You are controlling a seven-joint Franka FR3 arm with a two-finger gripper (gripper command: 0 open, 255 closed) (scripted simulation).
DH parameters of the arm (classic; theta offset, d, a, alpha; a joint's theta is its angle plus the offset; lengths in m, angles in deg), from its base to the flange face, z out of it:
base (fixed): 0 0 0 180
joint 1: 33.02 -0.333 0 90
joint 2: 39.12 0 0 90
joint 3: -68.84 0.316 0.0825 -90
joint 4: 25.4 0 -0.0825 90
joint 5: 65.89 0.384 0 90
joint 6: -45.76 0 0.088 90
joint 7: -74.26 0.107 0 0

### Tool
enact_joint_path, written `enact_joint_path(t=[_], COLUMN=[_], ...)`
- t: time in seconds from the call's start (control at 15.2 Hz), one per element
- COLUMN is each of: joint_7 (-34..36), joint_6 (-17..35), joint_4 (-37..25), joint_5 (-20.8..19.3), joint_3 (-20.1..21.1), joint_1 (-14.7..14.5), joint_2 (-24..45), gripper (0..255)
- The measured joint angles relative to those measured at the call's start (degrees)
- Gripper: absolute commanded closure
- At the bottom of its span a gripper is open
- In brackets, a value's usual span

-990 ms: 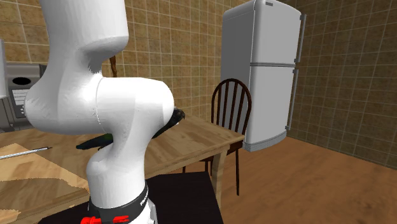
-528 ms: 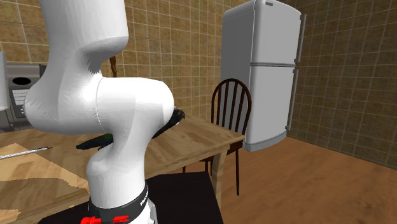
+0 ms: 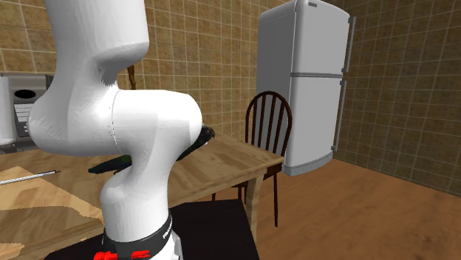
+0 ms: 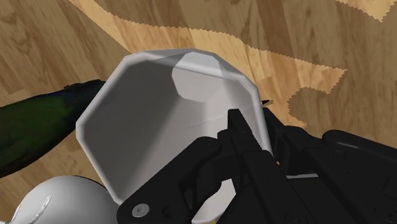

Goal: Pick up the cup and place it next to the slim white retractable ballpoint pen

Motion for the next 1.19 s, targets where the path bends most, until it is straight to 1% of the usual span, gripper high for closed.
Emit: enact_joint_path(t=[0.46,0.92,1.19], joint_7=[0.4,1.4,2.5], joint_6=[5.5,10.8,13.9], joint_4=[5.2,9.6,11.7], joint_5=[0.0,-0.8,-1.9], joint_3=[0.9,2.4,3.5], joint_1=[-0.1,0.1,0.5], joint_2=[0.4,1.8,3.3], gripper=[255,255,255])
